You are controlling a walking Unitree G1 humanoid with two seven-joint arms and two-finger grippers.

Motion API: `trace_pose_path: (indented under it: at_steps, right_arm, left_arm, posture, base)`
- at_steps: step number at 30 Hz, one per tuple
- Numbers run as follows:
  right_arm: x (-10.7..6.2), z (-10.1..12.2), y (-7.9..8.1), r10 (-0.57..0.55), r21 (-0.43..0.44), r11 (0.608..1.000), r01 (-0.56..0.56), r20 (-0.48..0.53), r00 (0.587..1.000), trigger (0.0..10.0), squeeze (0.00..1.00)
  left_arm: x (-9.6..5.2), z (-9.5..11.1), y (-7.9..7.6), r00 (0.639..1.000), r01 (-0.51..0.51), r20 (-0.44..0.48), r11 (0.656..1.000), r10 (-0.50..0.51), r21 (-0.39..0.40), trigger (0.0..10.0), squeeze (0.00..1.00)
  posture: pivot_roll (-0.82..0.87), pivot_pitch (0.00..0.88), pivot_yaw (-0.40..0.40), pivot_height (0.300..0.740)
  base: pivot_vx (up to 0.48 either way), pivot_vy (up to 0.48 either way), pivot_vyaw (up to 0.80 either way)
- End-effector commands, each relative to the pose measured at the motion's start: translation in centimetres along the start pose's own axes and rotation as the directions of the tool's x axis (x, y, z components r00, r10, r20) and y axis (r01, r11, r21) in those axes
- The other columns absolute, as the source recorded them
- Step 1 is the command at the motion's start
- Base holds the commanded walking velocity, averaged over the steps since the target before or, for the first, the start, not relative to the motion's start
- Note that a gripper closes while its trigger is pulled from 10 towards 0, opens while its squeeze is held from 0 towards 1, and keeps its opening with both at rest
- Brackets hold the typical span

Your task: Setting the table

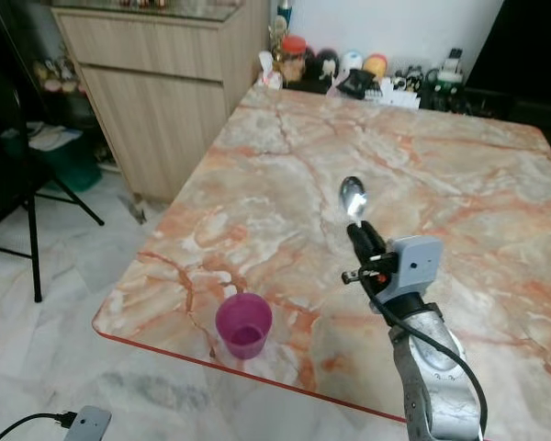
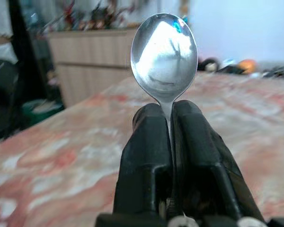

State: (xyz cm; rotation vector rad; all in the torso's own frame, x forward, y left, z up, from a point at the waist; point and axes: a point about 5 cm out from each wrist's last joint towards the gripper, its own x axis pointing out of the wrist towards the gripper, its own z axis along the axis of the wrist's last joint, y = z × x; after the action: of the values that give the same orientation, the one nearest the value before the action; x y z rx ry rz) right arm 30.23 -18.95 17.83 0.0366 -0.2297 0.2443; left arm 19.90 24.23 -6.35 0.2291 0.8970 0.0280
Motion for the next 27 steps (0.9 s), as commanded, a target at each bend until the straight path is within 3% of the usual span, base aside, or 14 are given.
trace_pose_path:
  at_steps: [1, 11, 14, 21, 27]
  right_arm:
    - [0.0, 0.4, 0.2, -0.010, -0.009, 1.000, 0.010, 0.016, 1.000, 10.0, 0.00]
    - [-2.3, -2.5, 2.0, -0.164, 0.077, 0.983, 0.168, -0.055, 0.985, 10.0, 0.00]
    - [-1.8, -1.6, 1.8, -0.176, 0.054, 0.983, 0.176, -0.010, 0.984, 10.0, 0.00]
    - [-0.5, -0.8, 0.7, -0.199, 0.029, 0.980, 0.198, 0.013, 0.980, 10.0, 0.00]
    - [-0.1, -0.5, 1.0, -0.195, 0.003, 0.981, 0.195, 0.023, 0.981, 10.0, 0.00]
  left_arm:
    - [-0.2, -0.7, 0.3, 1.000, -0.007, -0.023, 1.000, 0.007, -0.007, 10.0, 0.00]
    - [-0.2, -1.3, -0.6, 0.999, 0.019, -0.038, 1.000, -0.019, -0.007, 10.0, 0.00]
    - [-0.1, -1.1, -0.9, 0.999, 0.026, -0.031, 1.000, -0.026, -0.012, 10.0, 0.00]
    - [0.1, -0.1, -1.4, 1.000, 0.027, -0.012, 1.000, -0.027, -0.011, 10.0, 0.00]
    - [-0.1, -0.8, -1.0, 0.999, 0.017, -0.028, 1.000, -0.018, -0.012, 10.0, 0.00]
  posture:
    - [-0.02, 0.000, -0.001, 0.740]
    - [-0.02, 0.000, -0.002, 0.740]
    - [-0.04, 0.000, -0.002, 0.740]
    - [-0.02, 0.000, -0.033, 0.740]
    - [-0.03, 0.000, -0.028, 0.740]
  base:
    - [0.000, 0.000, 0.00]
    - [0.000, 0.000, 0.00]
    - [0.000, 0.000, 0.00]
    - [0.000, 0.000, -0.71]
    - [0.000, 0.000, -0.77]
